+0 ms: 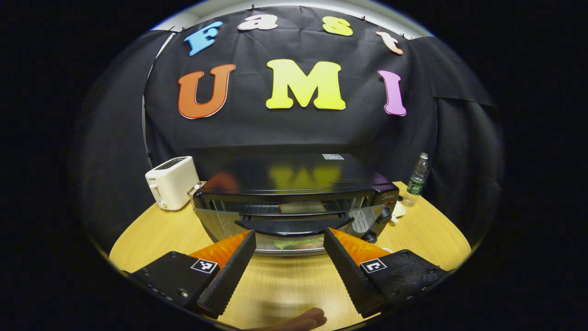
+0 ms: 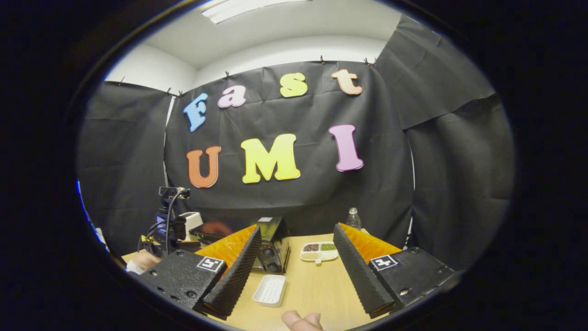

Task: Open the electric oven with the left hand, put the food in, and close the electric oven.

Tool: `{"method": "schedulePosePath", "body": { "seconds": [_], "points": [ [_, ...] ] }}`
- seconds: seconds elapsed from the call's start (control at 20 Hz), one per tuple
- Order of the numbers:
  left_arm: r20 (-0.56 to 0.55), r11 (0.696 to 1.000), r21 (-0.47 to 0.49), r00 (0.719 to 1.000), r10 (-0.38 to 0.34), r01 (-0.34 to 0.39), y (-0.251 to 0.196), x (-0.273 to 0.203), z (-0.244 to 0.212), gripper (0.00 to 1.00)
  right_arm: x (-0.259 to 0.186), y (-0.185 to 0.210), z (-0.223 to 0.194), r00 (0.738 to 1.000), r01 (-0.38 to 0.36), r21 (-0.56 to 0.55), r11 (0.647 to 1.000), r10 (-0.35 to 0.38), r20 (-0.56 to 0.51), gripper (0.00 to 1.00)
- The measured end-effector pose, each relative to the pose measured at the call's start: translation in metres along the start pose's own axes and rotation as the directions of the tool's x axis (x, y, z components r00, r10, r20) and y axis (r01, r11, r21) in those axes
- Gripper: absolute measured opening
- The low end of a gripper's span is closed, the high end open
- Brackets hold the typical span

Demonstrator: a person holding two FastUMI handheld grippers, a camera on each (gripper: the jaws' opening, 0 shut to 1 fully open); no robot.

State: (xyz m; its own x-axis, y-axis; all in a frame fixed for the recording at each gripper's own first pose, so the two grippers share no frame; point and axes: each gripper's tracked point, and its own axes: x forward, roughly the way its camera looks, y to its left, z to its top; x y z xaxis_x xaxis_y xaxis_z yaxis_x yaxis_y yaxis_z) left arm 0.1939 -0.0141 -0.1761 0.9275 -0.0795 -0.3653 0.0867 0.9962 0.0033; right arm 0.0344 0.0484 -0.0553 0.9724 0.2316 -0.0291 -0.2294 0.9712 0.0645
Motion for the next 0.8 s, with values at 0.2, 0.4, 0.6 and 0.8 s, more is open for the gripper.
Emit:
{"method": "schedulePosePath", "body": {
  "seconds": [0.2,0.4,0.6,0.8],
  "points": [
    [-0.018,1.0,0.01,1.0,0.015,-0.014,0.006,0.014,-0.004,0.97,-0.004,-0.005,0.0,1.0,0.017,-0.003,1.0,-0.017,0.0,0.96],
    [-0.009,1.0,-0.014,1.0,0.002,-0.002,0.006,0.0,-0.001,0.97,-0.008,-0.003,0.001,1.0,0.016,0.004,1.0,-0.016,0.0,0.96],
    [0.037,1.0,-0.018,0.999,0.006,-0.005,0.009,-0.027,0.015,0.97,-0.02,0.001,0.008,1.0,0.018,-0.004,1.0,-0.018,0.016,0.96],
    [0.1,1.0,-0.019,0.995,0.003,-0.001,0.009,-0.064,0.039,0.97,-0.036,0.002,0.02,0.999,0.025,-0.002,1.0,-0.025,0.042,0.96]
  ]
}}
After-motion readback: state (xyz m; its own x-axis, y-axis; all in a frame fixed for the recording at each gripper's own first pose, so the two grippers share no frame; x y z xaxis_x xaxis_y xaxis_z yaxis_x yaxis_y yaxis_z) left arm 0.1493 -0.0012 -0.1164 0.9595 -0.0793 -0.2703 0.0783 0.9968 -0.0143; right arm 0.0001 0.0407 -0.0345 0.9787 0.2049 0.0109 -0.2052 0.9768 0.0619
